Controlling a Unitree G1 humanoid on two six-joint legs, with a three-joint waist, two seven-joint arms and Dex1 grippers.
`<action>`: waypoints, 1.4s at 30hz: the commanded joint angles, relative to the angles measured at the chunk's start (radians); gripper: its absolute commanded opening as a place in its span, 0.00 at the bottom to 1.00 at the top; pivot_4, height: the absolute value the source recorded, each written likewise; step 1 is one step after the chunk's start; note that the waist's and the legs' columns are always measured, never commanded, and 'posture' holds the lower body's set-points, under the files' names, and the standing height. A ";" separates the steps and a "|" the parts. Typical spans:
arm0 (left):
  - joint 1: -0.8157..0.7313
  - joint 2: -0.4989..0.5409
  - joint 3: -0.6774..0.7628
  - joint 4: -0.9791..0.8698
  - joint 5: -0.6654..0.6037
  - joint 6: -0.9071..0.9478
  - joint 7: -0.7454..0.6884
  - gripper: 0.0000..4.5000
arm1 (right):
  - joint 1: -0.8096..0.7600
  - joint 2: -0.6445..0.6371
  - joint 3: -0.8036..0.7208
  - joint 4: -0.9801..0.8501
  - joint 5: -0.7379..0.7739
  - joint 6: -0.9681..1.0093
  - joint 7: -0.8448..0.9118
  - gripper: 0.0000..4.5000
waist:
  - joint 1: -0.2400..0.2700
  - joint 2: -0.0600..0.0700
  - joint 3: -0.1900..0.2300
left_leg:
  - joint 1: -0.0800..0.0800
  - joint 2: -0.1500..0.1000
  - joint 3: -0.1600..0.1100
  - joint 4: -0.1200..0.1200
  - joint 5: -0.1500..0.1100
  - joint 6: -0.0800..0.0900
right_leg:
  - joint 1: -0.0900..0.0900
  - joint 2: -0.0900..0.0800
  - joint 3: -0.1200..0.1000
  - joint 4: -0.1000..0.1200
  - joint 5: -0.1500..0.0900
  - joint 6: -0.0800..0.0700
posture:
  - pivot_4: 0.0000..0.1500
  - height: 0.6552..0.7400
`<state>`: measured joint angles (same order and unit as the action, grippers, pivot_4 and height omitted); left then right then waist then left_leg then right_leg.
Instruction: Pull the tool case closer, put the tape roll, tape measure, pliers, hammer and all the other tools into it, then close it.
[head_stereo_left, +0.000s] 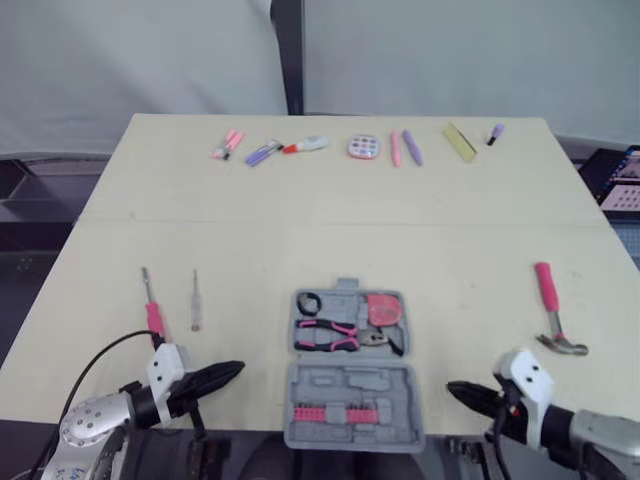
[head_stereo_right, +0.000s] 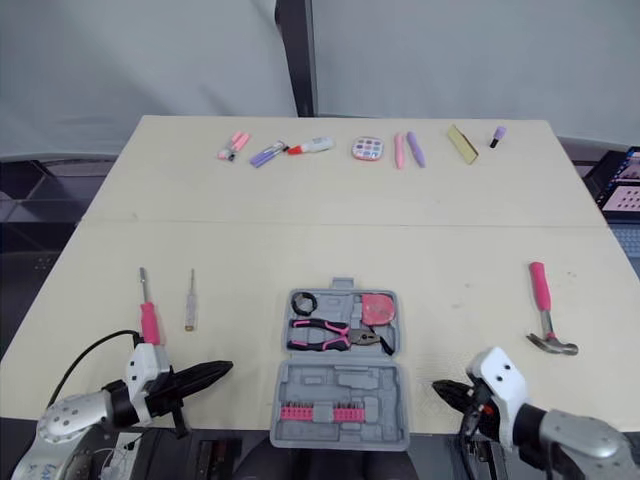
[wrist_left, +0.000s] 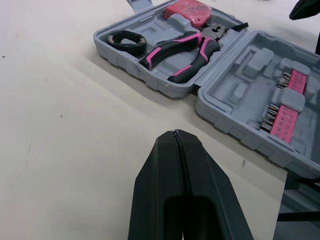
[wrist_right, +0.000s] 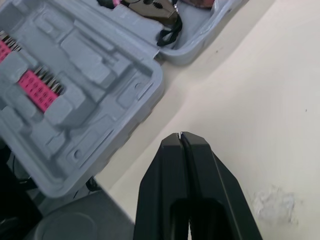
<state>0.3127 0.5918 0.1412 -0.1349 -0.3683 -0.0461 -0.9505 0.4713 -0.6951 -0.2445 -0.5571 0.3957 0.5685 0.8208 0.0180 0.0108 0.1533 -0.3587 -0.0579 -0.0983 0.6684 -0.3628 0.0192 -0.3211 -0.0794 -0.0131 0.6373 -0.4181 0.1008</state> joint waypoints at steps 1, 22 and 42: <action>-0.012 -0.011 0.009 0.006 0.028 -0.016 0.043 0.00 | -0.028 -0.001 0.018 -0.024 0.008 0.038 -0.035 0.01 | 0.001 0.000 0.000 | 0.000 0.000 0.000 0.000 0.000 0.000 | 0.000 0.000 0.000 0.000 0.000 0.000 | 1.00 0.69; -0.136 -0.180 -0.242 -0.279 0.110 0.363 0.341 0.00 | -0.125 0.041 0.071 -0.094 0.010 0.171 -0.188 0.01 | -0.003 0.000 -0.001 | 0.000 0.000 0.000 0.004 -0.001 0.001 | -0.001 0.001 0.001 0.008 0.000 0.001 | 1.00 0.69; -0.163 -0.052 -0.200 -0.339 0.091 0.512 0.321 0.00 | -0.193 0.036 0.165 0.010 -0.046 0.132 -0.180 0.01 | 0.004 0.000 -0.001 | -0.001 -0.001 0.000 0.005 -0.001 0.001 | -0.001 0.001 0.001 0.007 0.000 0.001 | 1.00 0.69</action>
<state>0.1427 0.5314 -0.0676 -0.4552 -0.2642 0.4685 -0.6149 0.2836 -0.6555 -0.0853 -0.5428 0.3539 0.7196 0.6394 0.0219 0.0110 0.1522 -0.3593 -0.0584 -0.0986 0.6734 -0.3639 0.0199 -0.3225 -0.0788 -0.0121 0.6441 -0.4177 0.1015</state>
